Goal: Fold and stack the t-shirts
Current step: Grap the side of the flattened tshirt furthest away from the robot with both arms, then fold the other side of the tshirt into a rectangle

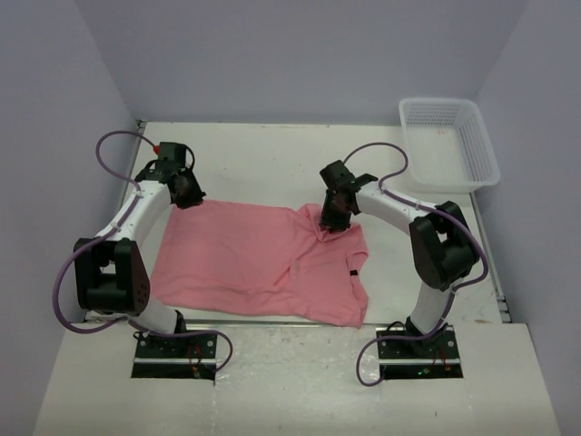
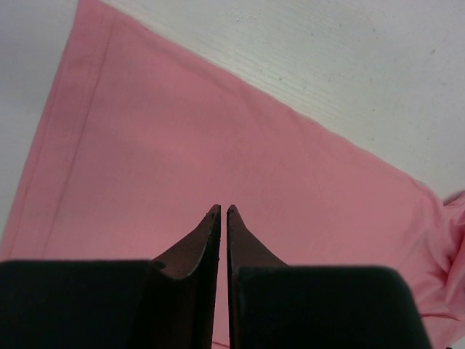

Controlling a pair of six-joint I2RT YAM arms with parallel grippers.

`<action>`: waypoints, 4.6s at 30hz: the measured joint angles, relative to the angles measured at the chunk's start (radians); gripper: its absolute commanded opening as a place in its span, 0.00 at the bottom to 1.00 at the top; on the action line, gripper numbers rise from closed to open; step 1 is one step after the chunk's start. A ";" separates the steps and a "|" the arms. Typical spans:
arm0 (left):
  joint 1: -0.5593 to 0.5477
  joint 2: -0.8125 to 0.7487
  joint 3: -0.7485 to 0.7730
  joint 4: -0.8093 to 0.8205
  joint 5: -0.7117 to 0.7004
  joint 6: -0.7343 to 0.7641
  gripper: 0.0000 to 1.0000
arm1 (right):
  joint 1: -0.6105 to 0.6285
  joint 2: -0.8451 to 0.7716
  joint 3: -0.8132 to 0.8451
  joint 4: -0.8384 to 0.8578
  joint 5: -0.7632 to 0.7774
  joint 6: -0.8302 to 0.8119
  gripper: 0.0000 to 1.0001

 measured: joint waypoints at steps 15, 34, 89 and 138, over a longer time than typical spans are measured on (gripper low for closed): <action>0.000 0.000 -0.008 -0.001 -0.065 0.004 0.48 | 0.000 0.000 0.026 0.003 0.024 -0.025 0.00; 0.121 0.335 0.242 -0.015 -0.172 -0.032 0.49 | 0.023 0.002 0.106 -0.013 -0.002 -0.195 0.00; 0.172 0.559 0.413 -0.087 -0.180 -0.032 0.00 | -0.166 0.024 0.200 -0.056 0.078 -0.312 0.00; 0.162 0.314 0.241 -0.125 -0.182 -0.084 0.00 | -0.314 0.222 0.565 -0.220 -0.101 -0.470 0.00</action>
